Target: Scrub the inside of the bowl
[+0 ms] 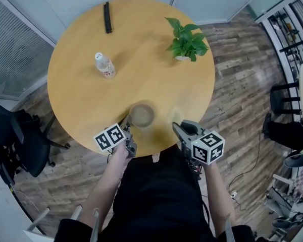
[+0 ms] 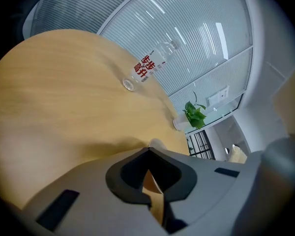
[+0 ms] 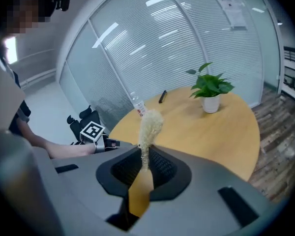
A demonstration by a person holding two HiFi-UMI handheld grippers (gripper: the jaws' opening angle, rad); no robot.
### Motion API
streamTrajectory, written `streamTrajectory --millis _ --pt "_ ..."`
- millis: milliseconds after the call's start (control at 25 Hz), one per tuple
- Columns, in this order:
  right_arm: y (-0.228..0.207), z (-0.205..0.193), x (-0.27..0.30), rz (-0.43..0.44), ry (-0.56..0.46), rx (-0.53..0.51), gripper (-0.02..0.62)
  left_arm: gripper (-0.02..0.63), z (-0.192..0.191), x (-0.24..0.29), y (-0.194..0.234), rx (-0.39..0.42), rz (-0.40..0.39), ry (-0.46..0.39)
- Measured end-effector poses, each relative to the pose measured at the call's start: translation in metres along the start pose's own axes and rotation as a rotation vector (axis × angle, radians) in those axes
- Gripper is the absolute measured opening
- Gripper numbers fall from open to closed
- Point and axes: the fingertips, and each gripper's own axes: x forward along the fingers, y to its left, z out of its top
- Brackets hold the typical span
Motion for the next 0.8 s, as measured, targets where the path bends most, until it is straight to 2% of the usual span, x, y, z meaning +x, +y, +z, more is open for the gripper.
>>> streamTrajectory --millis 120,240,480,800 --pt "-0.013 -0.005 -0.020 -0.057 -0.027 0.053 0.044 0.012 0.007 0.004 0.004 0.028 0.032 -0.029" --pt "-0.022 -0.012 -0.033 -0.087 -0.045 0.100 0.044 0.012 0.007 0.008 0.008 0.014 0.050 -0.037" --pt "-0.029 -0.016 -0.039 -0.099 -0.046 0.114 0.044 0.014 0.008 0.011 0.013 -0.034 0.045 -0.048" --pt "-0.029 0.001 -0.043 -0.089 -0.092 0.115 0.044 0.023 0.007 0.007 0.008 -0.005 0.036 -0.050"
